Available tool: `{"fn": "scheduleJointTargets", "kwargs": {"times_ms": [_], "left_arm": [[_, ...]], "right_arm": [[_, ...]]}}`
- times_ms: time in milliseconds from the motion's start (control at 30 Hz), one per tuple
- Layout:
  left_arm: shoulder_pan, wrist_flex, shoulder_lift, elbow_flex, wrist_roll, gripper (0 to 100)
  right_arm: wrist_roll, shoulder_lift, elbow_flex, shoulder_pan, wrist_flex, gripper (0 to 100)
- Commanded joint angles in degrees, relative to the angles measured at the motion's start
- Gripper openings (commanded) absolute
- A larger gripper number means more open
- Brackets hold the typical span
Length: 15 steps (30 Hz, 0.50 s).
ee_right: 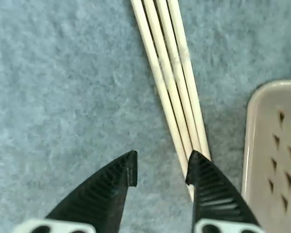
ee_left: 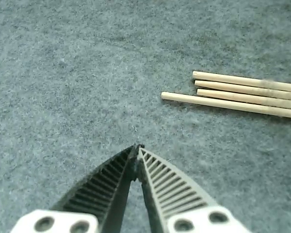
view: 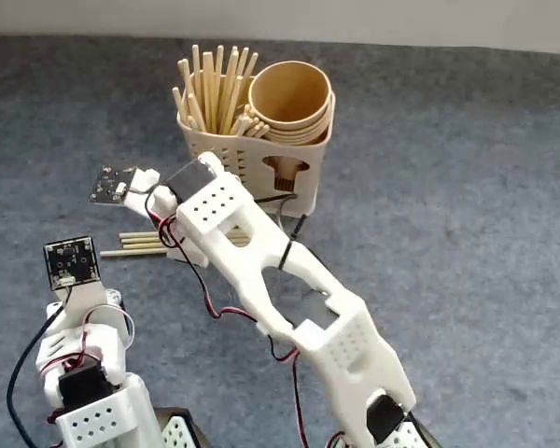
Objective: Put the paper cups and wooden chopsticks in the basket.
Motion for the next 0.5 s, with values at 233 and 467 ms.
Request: {"fn": "scheduleJointTargets", "kwargs": {"times_ms": [233,467], "left_arm": [[-0.57,0.44,-0.04,1.19,-0.26,2],[-0.57,0.44,-0.04,1.19,-0.26,2]], "right_arm": [[1.85,11.65,-15.34,-0.22,0.04,27.1],[1.85,21.93,-27.38,-0.13,0.13,27.1]]}}
